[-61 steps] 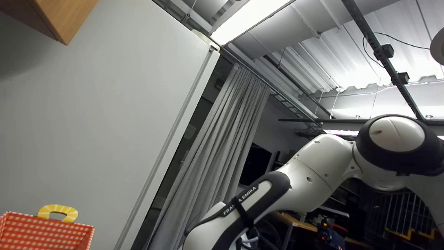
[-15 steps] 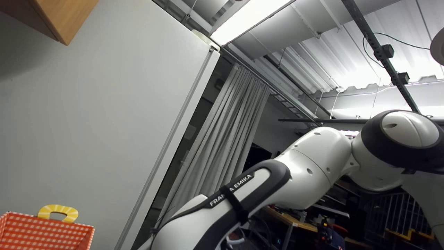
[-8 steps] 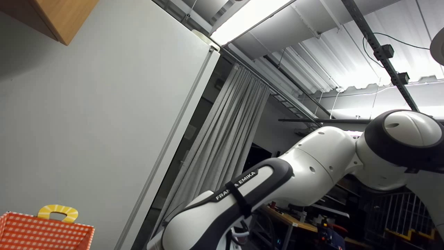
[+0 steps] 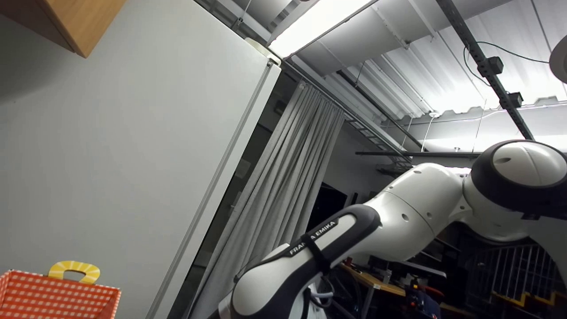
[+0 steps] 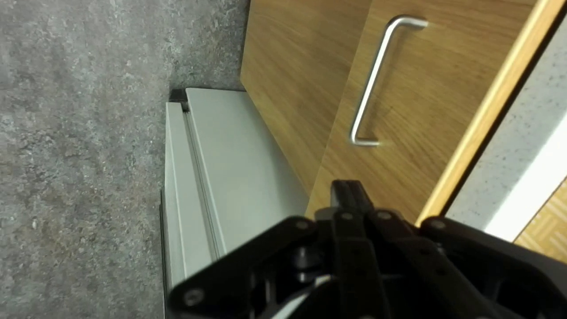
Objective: Close the drawer
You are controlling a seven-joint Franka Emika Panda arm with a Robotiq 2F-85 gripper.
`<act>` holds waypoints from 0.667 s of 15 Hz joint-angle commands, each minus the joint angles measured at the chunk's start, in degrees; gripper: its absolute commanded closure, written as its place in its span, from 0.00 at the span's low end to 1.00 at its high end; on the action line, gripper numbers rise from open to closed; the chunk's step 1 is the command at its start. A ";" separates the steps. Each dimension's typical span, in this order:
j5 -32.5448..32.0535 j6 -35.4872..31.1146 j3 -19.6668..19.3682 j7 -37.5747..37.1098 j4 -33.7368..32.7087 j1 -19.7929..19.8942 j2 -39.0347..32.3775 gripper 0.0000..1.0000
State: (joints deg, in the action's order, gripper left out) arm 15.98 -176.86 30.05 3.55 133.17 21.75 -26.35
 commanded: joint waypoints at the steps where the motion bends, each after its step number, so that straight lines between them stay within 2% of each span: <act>1: 1.55 -3.48 6.56 4.65 4.16 8.65 3.64 1.00; 10: 0.98 -2.62 36.44 9.86 8.95 42.14 4.45 1.00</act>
State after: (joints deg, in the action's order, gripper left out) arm 15.98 -179.40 57.89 10.85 139.44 54.99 -22.37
